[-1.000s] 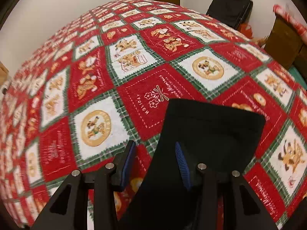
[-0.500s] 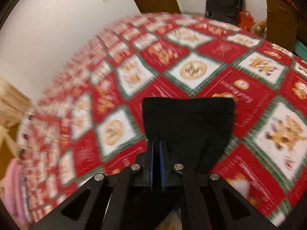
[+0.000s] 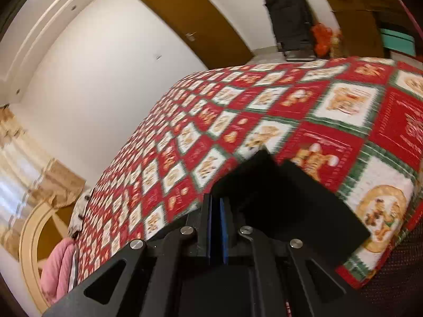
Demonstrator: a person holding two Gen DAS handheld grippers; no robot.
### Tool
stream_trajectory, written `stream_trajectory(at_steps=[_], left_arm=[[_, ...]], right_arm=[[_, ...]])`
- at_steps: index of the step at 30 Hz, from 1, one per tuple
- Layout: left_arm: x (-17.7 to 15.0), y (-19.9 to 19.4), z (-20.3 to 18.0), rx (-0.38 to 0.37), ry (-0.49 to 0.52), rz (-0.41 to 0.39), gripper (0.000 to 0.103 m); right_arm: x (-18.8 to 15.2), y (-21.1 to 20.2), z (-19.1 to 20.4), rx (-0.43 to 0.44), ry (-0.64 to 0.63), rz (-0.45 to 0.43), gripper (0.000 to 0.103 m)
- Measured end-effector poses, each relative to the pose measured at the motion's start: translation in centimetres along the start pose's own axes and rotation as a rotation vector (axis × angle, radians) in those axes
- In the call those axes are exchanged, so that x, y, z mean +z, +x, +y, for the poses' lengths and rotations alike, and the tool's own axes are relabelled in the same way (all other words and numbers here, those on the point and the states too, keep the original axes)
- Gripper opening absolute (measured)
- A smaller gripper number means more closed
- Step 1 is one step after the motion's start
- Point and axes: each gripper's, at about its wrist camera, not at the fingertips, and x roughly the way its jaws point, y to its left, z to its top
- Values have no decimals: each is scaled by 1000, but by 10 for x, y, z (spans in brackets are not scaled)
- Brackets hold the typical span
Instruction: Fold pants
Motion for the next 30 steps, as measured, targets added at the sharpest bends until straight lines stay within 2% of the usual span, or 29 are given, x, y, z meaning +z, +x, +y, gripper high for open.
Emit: stream_trajectory(at_steps=[2, 3, 6, 7, 8, 10, 12, 15, 17, 22, 24, 26, 28, 30], left_arm=[[1, 0, 1, -5, 2, 5, 36], [1, 0, 2, -8, 5, 5, 36], [0, -1, 3, -17, 14, 3, 36], [1, -2, 2, -18, 16, 4, 36], [1, -3, 2, -19, 15, 7, 36], [4, -7, 0, -40, 4, 21, 37], [7, -15, -5, -90, -4, 25, 37], [13, -37, -30, -172, 55, -15, 37], [16, -53, -56, -242, 122, -47, 41], [17, -75, -114, -422, 203, -61, 52], [14, -77, -137, -447, 274, -57, 52], [7, -78, -165, -462, 376, -56, 52], [1, -79, -182, -479, 435, -46, 52], [-1, -80, -188, -506, 422, -26, 53]], right_arm=[[5, 3, -11, -37, 27, -7, 6], [7, 4, -17, -28, 54, -2, 6], [7, 2, -36, 74, 157, 28, 8], [4, 2, -39, 95, 181, 49, 20], [0, 2, -41, 109, 203, 72, 46], [-9, -3, -45, 137, 236, 62, 71], [-14, -18, -47, 112, 247, -3, 71], [-14, -33, -47, 122, 264, -55, 71], [-13, -29, -40, 161, 242, -25, 71], [-21, 8, -29, 156, 216, 102, 71], [-22, 20, -26, 109, 197, 102, 71], [-21, 23, -20, 93, 171, 71, 71], [-19, 26, -14, 105, 145, 66, 71], [-22, 25, -12, 106, 150, 78, 71]])
